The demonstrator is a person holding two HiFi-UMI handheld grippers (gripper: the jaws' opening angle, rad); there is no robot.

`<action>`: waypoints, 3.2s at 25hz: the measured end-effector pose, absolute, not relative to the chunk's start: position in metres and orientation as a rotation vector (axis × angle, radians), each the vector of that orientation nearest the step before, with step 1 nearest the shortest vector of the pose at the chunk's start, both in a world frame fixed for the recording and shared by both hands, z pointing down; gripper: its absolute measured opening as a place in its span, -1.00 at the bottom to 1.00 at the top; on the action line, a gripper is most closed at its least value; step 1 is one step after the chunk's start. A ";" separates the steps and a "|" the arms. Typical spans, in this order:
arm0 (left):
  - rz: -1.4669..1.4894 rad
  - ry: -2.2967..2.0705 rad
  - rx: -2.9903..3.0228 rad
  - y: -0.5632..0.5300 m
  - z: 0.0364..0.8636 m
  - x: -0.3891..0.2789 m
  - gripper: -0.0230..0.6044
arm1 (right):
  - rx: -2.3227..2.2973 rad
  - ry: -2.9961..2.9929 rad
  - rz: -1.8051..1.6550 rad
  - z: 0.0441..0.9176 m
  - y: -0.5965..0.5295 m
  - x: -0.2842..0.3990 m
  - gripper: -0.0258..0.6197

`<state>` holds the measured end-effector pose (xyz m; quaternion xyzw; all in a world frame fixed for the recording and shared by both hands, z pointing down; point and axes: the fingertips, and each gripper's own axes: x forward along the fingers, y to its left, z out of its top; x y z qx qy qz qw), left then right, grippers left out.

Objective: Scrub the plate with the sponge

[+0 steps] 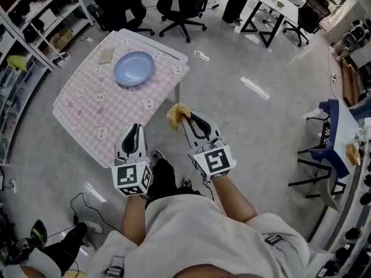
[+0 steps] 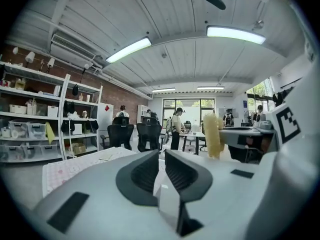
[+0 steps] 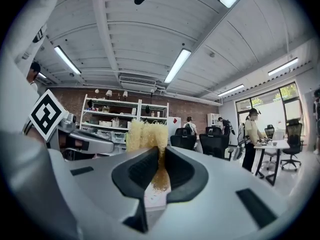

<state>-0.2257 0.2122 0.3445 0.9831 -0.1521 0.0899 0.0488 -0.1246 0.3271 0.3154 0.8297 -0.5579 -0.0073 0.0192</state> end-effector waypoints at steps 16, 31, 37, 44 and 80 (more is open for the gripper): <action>0.321 -0.387 2.947 0.021 0.368 -0.083 -0.77 | 2.468 -1.686 0.037 0.333 0.141 0.026 -0.78; 0.572 -0.804 2.685 -0.093 0.455 -0.031 -0.77 | 2.081 -2.040 0.151 0.384 -0.023 0.140 -0.78; 0.604 -1.049 2.430 -0.114 0.490 -0.039 -0.77 | 1.765 -2.257 0.187 0.413 -0.092 0.169 -0.78; 0.573 -1.147 2.115 -0.098 0.556 -0.058 -0.77 | 1.430 -2.405 0.231 0.461 -0.132 0.153 -0.78; 0.306 -1.079 1.531 -0.057 0.659 -0.050 -0.68 | 0.982 -2.476 0.377 0.530 -0.118 0.076 -0.78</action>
